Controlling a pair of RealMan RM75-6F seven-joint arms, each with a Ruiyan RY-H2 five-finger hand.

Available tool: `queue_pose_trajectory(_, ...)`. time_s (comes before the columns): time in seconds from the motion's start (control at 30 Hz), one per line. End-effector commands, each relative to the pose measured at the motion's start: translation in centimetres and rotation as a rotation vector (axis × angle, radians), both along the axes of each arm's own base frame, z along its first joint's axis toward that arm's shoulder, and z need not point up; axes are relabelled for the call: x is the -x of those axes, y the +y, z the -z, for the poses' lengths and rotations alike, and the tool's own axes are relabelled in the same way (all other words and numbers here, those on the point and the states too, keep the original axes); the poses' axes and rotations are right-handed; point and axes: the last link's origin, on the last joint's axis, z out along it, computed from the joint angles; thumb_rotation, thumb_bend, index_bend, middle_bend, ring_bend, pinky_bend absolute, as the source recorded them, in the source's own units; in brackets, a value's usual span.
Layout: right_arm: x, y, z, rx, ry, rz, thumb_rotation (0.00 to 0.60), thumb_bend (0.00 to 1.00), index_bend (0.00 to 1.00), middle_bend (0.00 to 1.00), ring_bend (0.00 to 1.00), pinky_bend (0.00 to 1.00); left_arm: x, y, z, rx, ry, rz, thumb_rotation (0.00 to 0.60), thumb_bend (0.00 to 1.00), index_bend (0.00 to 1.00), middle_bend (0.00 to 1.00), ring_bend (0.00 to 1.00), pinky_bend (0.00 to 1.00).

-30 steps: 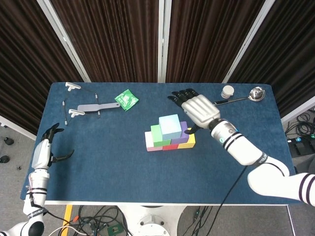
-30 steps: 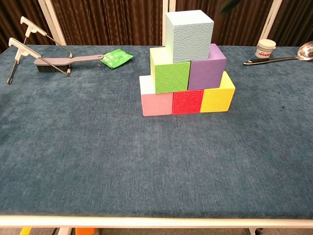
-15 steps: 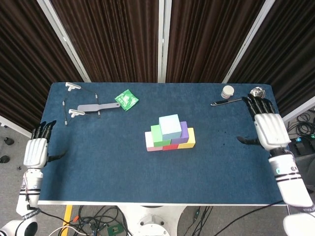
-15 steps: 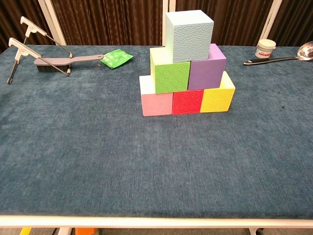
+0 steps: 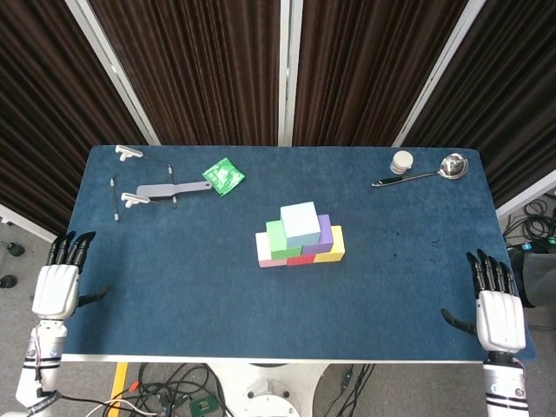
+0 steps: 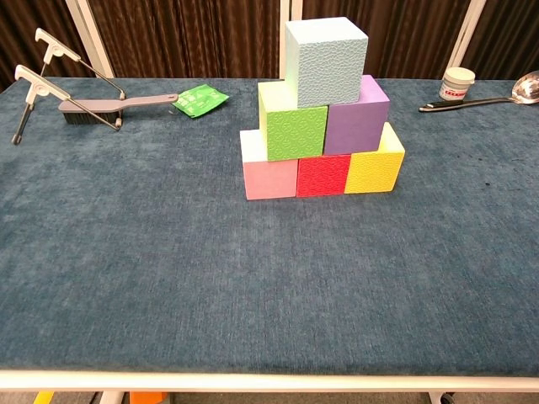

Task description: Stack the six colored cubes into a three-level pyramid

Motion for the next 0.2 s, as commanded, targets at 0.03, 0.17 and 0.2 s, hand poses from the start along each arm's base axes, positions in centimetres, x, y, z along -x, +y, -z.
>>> queue_pose_trajectory(0.03, 0.6, 1.6, 1.7, 0.023, 0.026, 0.004, 0.600, 0.00, 0.00, 0.00, 0.00, 0.00, 0.3, -1.6, 0.4, 0.017, 0.055, -0.020, 0.598, 0.09, 0.08, 0.10, 0.00, 0.00)
queue_pose_trajectory(0.17, 0.9, 2.6, 3.2, 0.025, 0.030, 0.001, 0.600, 0.00, 0.00, 0.00, 0.00, 0.00, 0.2, -2.7, 0.9, 0.054, 0.048, -0.032, 0.569, 0.09, 0.08, 0.10, 0.00, 0.00)
queue_pose_trajectory(0.2, 0.9, 2.7, 3.5, 0.023, 0.028, -0.002, 0.600, 0.00, 0.00, 0.00, 0.00, 0.00, 0.2, -2.9, 1.1, 0.063, 0.050, -0.035, 0.562, 0.09, 0.08, 0.10, 0.00, 0.00)
